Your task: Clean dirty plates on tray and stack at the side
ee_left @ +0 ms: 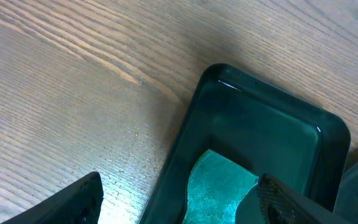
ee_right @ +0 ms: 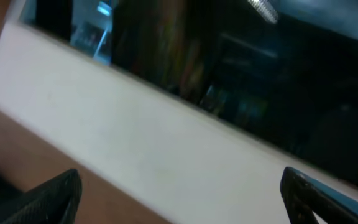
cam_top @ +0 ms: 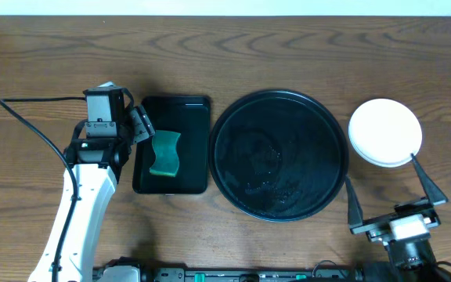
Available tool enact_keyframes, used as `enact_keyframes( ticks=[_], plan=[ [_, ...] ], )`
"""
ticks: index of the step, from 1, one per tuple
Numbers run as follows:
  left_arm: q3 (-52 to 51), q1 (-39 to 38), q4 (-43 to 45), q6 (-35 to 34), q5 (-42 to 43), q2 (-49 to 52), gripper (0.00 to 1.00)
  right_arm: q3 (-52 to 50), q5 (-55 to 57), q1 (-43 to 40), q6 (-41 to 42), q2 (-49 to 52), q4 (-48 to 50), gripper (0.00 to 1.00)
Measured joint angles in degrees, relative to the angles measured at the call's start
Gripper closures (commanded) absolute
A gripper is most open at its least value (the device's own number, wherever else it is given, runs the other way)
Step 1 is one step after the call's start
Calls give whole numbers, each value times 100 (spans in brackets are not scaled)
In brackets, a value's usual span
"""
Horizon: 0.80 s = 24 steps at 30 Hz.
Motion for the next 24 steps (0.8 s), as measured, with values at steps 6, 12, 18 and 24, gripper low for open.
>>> enact_keyframes(
  ticks=[6, 12, 18, 24],
  plan=[
    [0, 0, 0, 0, 0, 0, 20, -654, 372, 39, 295, -4, 1460, 1],
    [0, 0, 0, 0, 0, 0, 20, -1351, 535, 39, 581, -4, 2522, 1],
    [0, 0, -2, 0, 0, 0, 20, -1998, 914, 39, 988, -4, 2898, 1],
    [0, 0, -4, 0, 0, 0, 20, -2382, 1373, 39, 1449, -4, 2850, 1]
  ],
)
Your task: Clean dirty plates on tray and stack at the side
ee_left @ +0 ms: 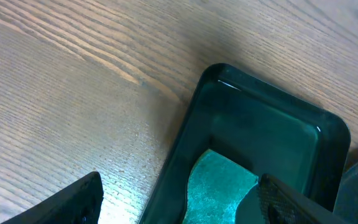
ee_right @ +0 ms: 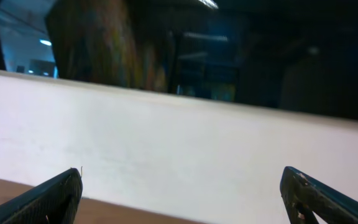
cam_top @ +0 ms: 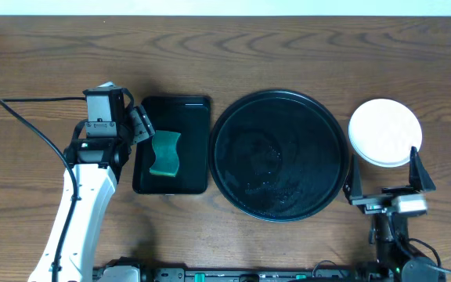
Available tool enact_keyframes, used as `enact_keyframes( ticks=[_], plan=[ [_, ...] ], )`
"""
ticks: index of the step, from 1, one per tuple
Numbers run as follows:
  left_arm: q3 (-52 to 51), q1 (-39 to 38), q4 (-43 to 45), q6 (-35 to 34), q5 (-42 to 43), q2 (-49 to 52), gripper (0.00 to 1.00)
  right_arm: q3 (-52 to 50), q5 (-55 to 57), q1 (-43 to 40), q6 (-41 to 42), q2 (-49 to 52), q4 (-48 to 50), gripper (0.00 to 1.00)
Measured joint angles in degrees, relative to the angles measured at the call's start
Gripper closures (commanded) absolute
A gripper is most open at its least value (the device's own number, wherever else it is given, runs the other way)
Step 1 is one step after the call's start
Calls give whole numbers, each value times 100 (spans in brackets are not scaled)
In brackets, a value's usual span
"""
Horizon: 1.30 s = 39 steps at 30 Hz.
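Note:
A round black tray (cam_top: 279,154) lies mid-table with wet specks and no plate on it. White plates (cam_top: 385,131) sit stacked to its right. A green sponge (cam_top: 164,153) rests in a small black rectangular tray (cam_top: 194,110). My left gripper (cam_top: 138,125) hangs open over that small tray's left edge; the sponge (ee_left: 219,186) shows between its fingers. My right gripper (cam_top: 386,171) is open near the table's front edge, just below the plates, and its wrist camera faces the far wall.
Bare wooden table (cam_top: 37,70) surrounds everything. A black cable (cam_top: 34,125) loops left of the left arm. The white wall (ee_right: 179,149) runs along the table's far side.
My right gripper has turned from a tilted pose to level and sits a little closer to the plates. The left gripper, the sponge and the plates have not moved.

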Motion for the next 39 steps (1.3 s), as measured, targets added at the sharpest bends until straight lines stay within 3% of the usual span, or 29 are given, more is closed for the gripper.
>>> enact_keyframes(
  ticks=[6, 16, 39],
  plan=[
    [-2, 0, 4, 0, 0, 0, 20, -33, 238, 0, 138, 0, -616, 1],
    [2, 0, 0, 0, 0, 0, 20, -35, 503, 0, 382, 0, -2907, 1],
    [2, 0, 0, 0, 0, 0, 20, -35, 643, 0, 402, 7, -2944, 1]
  ],
)
